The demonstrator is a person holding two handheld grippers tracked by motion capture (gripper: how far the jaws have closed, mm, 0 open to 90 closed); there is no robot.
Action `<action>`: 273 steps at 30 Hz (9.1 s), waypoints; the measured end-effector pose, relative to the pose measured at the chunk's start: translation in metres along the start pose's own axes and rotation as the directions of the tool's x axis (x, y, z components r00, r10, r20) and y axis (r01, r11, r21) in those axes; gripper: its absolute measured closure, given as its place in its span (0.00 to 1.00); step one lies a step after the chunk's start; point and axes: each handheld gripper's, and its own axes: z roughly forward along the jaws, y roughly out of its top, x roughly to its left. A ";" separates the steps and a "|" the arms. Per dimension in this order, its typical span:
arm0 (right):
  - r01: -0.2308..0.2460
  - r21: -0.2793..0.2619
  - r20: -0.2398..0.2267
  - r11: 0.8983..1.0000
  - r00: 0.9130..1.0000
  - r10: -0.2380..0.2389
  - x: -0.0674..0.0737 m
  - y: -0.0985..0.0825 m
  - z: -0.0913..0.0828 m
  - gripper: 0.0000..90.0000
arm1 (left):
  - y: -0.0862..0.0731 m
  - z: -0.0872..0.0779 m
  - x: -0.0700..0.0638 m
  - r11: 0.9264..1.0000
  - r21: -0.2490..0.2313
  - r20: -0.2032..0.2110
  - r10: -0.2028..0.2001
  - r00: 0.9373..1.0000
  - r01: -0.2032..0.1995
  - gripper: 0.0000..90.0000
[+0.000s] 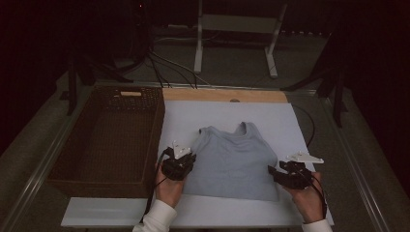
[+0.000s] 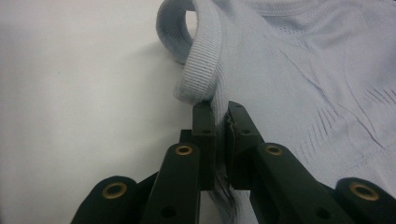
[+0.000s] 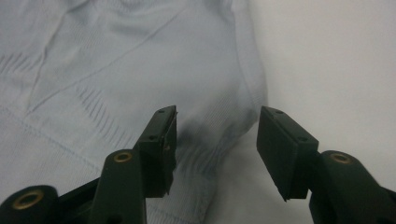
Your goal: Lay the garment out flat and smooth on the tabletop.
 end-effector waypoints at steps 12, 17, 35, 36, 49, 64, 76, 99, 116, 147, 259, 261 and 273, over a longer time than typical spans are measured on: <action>0.008 0.071 0.041 0.997 0.999 -0.011 0.000 -0.006 0.018 0.61 | -0.003 0.000 0.002 1.000 0.000 0.000 -0.006 1.000 0.006 0.93; 0.010 0.097 0.021 0.995 1.000 -0.012 -0.001 -0.009 0.022 0.73 | -0.003 0.000 0.001 1.000 0.000 0.004 -0.004 1.000 0.004 0.93; 0.020 0.118 0.057 0.993 0.998 -0.026 0.006 -0.013 0.022 0.46 | -0.005 -0.008 0.001 0.999 -0.037 0.058 0.006 0.998 -0.004 0.60; 0.022 0.121 0.060 0.992 0.998 -0.030 0.006 -0.013 0.023 0.46 | -0.006 -0.010 0.000 0.999 -0.040 0.063 0.013 0.998 -0.010 0.59; 0.051 0.156 0.039 0.986 0.998 -0.058 0.007 -0.018 0.024 0.74 | -0.032 -0.017 -0.001 0.999 0.012 0.070 0.051 0.996 -0.052 0.51; 0.116 0.124 0.097 0.985 0.987 -0.129 0.008 -0.014 0.022 0.99 | -0.030 0.000 -0.004 0.988 0.082 0.007 0.127 0.992 -0.127 0.99; 0.078 0.097 0.080 0.992 0.993 -0.086 0.009 -0.018 0.015 0.69 | -0.033 -0.008 -0.001 0.997 0.052 0.031 0.056 0.998 -0.058 0.71; -0.016 0.158 -0.054 0.987 0.998 0.025 0.003 -0.037 0.001 0.94 | -0.044 -0.003 -0.002 0.983 0.176 0.101 0.037 0.994 -0.054 0.88; 0.007 0.148 -0.075 0.989 0.997 0.004 0.010 -0.045 -0.012 0.95 | -0.047 -0.018 -0.005 0.984 0.167 0.118 0.036 0.992 -0.056 0.94; 0.021 0.104 -0.100 0.994 0.995 -0.010 0.022 -0.062 -0.041 0.95 | -0.064 -0.053 -0.014 0.987 0.154 0.175 0.019 0.984 -0.046 0.94; -0.068 0.140 0.068 0.988 0.996 0.059 -0.024 -0.018 -0.016 0.89 | -0.009 0.002 -0.020 1.000 0.008 0.203 0.009 0.979 -0.011 0.52; -0.069 0.138 0.077 0.988 0.995 0.059 -0.026 -0.017 -0.017 0.89 | -0.008 0.008 -0.022 1.000 0.020 0.221 0.006 0.975 -0.011 0.55; -0.061 0.124 0.130 0.990 0.991 0.044 -0.037 -0.012 -0.015 0.89 | -0.004 0.013 -0.042 0.995 0.079 0.303 0.031 0.952 -0.058 0.93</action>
